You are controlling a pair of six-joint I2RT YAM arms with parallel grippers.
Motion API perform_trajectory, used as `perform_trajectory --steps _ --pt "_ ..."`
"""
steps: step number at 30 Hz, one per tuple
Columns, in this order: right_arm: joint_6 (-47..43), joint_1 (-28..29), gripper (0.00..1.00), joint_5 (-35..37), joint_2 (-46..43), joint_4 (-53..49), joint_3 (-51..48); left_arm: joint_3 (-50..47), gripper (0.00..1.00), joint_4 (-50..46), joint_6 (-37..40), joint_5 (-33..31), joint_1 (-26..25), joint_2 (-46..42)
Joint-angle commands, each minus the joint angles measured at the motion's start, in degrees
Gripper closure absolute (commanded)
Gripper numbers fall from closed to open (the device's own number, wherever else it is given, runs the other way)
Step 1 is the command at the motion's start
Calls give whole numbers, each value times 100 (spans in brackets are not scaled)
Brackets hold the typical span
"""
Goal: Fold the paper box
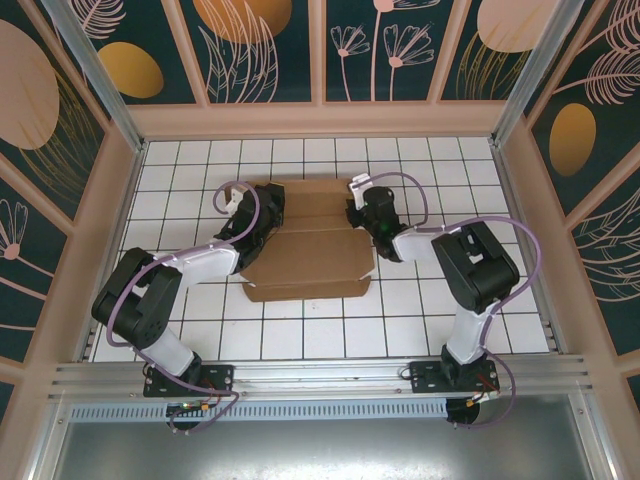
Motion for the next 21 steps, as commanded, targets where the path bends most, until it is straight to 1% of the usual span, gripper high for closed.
perform_trajectory --steps 1,3,5,7,11,14,18,19,21 --pt "390 49 93 1411 288 -747 316 -28 100 -919 -140 -73 -19 73" --pt "451 66 97 1842 362 -831 388 -5 100 -954 -149 -73 -32 81" --pt "532 191 99 2062 416 -883 432 8 100 -985 -150 -72 -43 105" --pt "769 215 99 2356 545 -1277 681 16 100 -990 -164 -64 -51 138" --pt "827 301 99 2862 932 -2046 1216 33 100 -1018 -219 -41 -68 191" --pt "874 331 97 3025 1012 -2136 1283 37 100 -1014 -234 -29 -72 204" --pt "916 280 86 2668 885 -1952 1148 -1 100 -957 -221 6 -77 230" --pt "911 245 80 2452 804 -1848 1063 -25 100 -956 -220 12 -79 230" --pt "896 185 62 2084 560 -1519 831 -68 100 -954 -223 -10 -78 230"
